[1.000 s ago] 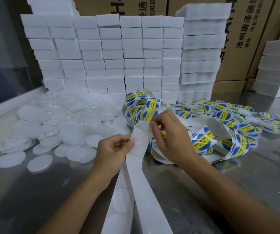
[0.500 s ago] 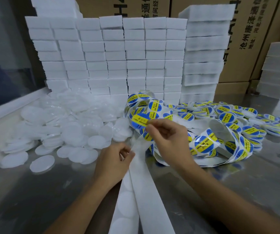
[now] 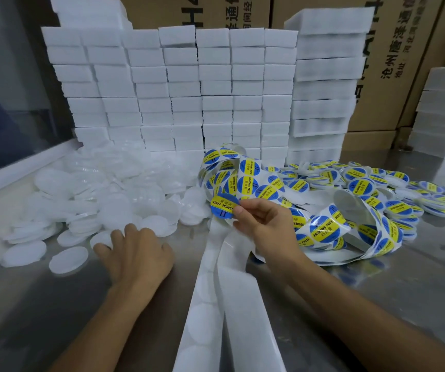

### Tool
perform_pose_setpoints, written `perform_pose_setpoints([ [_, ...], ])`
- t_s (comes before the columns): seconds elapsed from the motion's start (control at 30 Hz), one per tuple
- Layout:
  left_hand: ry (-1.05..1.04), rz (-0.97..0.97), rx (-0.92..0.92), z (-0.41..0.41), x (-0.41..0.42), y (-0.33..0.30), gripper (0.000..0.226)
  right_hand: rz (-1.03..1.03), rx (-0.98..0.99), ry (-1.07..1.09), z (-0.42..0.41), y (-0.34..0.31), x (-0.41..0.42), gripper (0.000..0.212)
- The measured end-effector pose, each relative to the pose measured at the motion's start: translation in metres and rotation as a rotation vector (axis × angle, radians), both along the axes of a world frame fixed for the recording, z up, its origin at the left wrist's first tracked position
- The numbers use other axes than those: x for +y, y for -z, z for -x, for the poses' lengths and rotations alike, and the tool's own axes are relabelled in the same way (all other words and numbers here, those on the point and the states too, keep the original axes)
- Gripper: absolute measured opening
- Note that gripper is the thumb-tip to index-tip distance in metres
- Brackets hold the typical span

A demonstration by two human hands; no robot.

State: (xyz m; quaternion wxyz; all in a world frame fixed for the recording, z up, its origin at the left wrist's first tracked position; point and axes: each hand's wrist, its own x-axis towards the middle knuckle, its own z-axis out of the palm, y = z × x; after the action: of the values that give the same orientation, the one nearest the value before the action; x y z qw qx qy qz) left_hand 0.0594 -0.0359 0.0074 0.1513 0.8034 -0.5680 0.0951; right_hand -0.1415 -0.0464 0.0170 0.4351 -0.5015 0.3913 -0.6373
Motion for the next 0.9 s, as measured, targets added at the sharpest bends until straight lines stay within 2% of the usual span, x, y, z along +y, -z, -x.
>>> perform_pose_setpoints([
  [0.2,0.177,0.036,0.032,0.01,-0.004,0.007,0.023,0.014,0.028,0.01,0.002,-0.003,0.002,0.021],
  [0.37,0.354,0.054,0.216,0.017,-0.008,0.014,0.013,-0.009,0.037,-0.008,0.002,-0.005,0.004,0.016],
  [0.43,0.332,0.093,0.29,0.016,-0.01,0.016,0.006,-0.007,0.037,-0.021,0.003,-0.005,0.004,0.016],
  [0.5,0.283,0.115,0.315,0.014,-0.011,0.017,0.015,-0.009,0.038,-0.033,0.004,-0.004,0.003,0.015],
  [0.63,0.237,0.12,0.191,0.011,-0.013,0.018,0.026,-0.017,0.035,-0.05,0.004,-0.003,0.002,0.016],
  [0.73,0.313,0.287,0.171,0.012,-0.012,0.015,0.03,-0.011,0.092,-0.072,0.003,-0.002,0.003,0.026],
  [0.83,0.48,0.504,0.281,0.02,-0.011,0.012,0.035,0.023,0.163,-0.086,0.001,0.0,0.004,0.038],
  [0.9,0.595,0.583,0.377,0.026,-0.008,0.01,0.039,0.044,0.173,-0.109,0.0,0.002,0.005,0.041],
])
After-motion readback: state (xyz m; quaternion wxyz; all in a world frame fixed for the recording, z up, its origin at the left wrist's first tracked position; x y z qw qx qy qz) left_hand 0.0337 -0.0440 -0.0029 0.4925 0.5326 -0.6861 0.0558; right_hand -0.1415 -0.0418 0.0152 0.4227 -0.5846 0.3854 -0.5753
